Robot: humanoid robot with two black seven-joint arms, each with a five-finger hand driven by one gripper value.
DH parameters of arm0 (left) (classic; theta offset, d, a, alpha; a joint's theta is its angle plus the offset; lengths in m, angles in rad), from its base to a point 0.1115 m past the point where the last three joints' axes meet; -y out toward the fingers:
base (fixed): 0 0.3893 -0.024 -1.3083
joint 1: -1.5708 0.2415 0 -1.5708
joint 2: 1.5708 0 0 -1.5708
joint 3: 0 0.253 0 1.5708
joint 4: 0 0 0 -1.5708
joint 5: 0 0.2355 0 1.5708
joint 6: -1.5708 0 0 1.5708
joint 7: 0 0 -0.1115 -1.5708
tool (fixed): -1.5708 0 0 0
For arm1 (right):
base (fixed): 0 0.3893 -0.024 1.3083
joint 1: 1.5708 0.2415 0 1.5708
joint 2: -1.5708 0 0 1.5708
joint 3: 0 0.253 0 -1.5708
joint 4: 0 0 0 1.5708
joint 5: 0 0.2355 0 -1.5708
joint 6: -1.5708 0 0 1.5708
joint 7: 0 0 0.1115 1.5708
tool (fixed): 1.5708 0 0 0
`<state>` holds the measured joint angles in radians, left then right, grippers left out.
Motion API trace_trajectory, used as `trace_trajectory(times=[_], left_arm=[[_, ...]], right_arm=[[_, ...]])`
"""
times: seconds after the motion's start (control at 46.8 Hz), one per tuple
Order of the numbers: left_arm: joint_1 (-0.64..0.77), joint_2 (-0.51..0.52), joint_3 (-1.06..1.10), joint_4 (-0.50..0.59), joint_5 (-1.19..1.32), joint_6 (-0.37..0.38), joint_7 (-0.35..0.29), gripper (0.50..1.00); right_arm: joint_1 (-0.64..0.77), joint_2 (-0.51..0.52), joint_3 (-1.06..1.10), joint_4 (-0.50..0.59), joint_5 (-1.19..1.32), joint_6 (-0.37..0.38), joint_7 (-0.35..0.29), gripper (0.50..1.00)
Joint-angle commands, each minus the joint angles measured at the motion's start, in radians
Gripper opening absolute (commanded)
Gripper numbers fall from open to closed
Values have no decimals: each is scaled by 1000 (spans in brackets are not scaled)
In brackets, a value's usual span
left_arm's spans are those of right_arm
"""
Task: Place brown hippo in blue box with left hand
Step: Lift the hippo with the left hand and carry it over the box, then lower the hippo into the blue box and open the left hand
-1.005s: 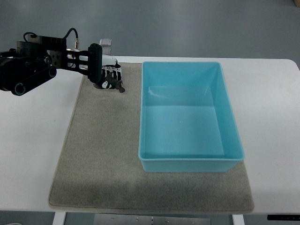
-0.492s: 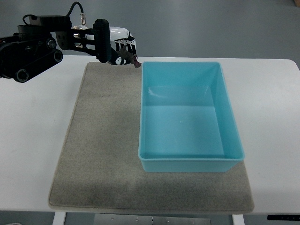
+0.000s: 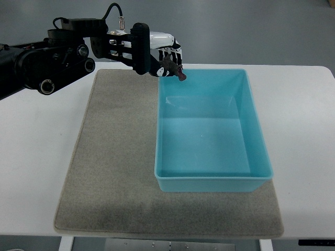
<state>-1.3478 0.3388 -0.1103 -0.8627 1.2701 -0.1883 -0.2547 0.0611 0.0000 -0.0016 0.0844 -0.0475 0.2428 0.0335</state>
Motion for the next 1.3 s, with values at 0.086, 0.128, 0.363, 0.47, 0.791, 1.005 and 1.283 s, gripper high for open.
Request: trace_trajectory(times=[0.086,0.128,0.363,0.47,0.791,1.005,1.283], left_arm=[[7,-27,-2,-18,0,1,0,500],[9,-29,-5,-28,0,1,0,500],[22,-50,-12,-130,0,21,2,500],[30,-58,-12,-180,0,23,3,500],[61,-73,-11,-193,2,18,3,500],[76,-77,-6,-214,-1,17,3,660],[79,-78,-3,-228,-1,17,3,679]], right_arm=[[0,0,0,0,0,0,0,936],[0,0,0,0,0,1,-1,936],[0,0,0,0,0,0,0,936],[0,0,0,0,0,0,0,936],[0,0,0,0,0,1,-1,936],[0,0,0,0,0,0,-1,936],[0,0,0,0,0,0,0,936]])
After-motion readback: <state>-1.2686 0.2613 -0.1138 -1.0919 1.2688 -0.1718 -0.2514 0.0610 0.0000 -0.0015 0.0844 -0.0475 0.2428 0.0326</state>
